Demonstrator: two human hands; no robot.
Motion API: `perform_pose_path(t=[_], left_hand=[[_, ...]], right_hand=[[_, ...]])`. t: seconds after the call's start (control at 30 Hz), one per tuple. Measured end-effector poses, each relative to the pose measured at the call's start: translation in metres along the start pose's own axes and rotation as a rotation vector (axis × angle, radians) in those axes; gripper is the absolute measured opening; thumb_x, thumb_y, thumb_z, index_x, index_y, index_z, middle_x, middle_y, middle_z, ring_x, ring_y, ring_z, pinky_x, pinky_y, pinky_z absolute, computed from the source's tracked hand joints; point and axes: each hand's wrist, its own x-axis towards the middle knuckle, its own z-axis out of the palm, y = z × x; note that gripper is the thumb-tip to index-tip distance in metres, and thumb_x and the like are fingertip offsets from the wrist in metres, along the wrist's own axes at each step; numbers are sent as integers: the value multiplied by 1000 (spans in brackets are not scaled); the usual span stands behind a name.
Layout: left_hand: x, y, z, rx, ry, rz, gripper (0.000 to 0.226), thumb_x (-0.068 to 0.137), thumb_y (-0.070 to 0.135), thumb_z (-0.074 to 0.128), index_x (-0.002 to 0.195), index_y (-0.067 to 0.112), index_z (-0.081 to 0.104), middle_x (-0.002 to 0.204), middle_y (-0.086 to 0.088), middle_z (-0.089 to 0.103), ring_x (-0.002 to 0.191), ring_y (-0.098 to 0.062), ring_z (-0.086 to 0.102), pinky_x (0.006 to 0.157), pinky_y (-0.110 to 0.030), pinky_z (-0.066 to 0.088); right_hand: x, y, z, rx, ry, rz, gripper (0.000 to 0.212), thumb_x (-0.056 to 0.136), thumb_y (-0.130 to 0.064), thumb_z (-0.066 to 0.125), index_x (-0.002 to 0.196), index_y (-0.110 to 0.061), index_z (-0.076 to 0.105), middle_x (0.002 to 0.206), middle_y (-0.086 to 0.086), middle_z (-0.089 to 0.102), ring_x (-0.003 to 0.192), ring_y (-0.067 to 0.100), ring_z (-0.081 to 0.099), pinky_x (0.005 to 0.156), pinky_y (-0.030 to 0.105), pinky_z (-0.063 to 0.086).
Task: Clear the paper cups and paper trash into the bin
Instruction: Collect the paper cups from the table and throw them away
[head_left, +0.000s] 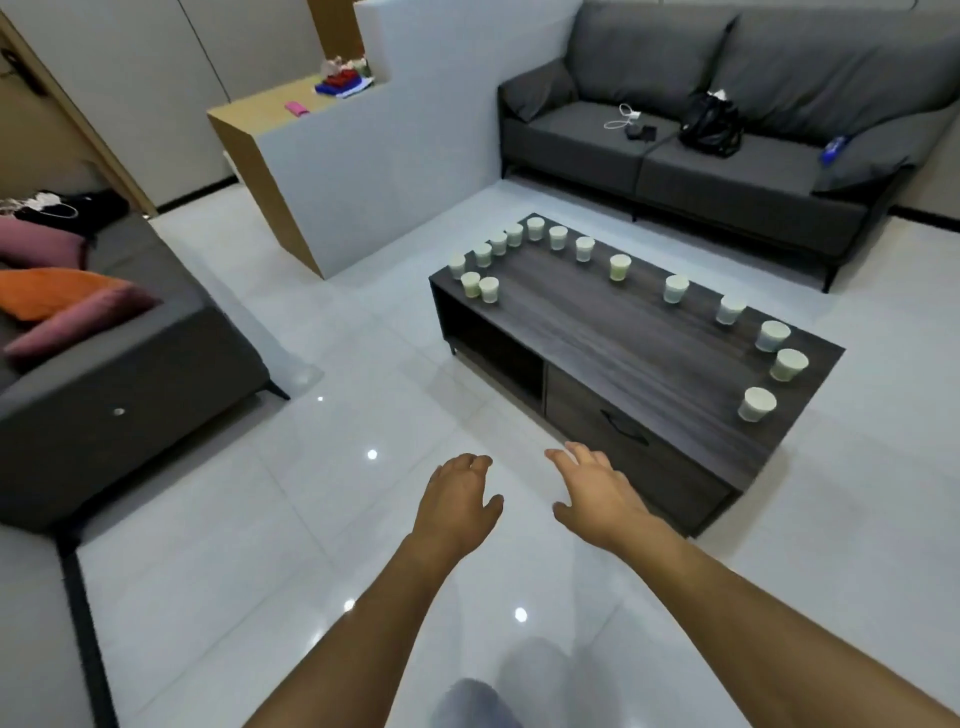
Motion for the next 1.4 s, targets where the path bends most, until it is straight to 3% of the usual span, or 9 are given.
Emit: perform_pose_path(t=[0.6,0.97,1.1,1.4], left_hand=[[368,-157,-121,-1,-78,-30,53,95,33,49,143,14,35,143,-3,41,131,-20,39,108,-28,31],[594,-167,-133,6,-171,-28,54,94,34,51,142,14,36,139,-3,45,127,-21,42,105,-29,35],[667,-167,-143,27,-190,-55,52,94,35,51,141,15,38,137,-3,48,124,-20,45,104,-28,36],[790,-179,-138,20,-313,-45,51,93,32,53,139,15,41,137,-5,48,124,-23,45,105,-30,37]], right_hand=[[393,-58,-85,89,-93,36,68,91,-25,56,150,-23,21,155,3,20,138,27,27,108,43,35],[603,2,-128,147,-144,115,64,89,-25,56,146,-23,27,149,2,27,131,26,33,102,39,38],[672,21,-149,160,-193,133,65,90,-27,56,147,-22,26,151,5,26,135,28,31,107,41,36],[778,55,-153,203,-290,245,67,88,-27,58,147,-23,27,151,5,26,134,28,31,107,43,37]])
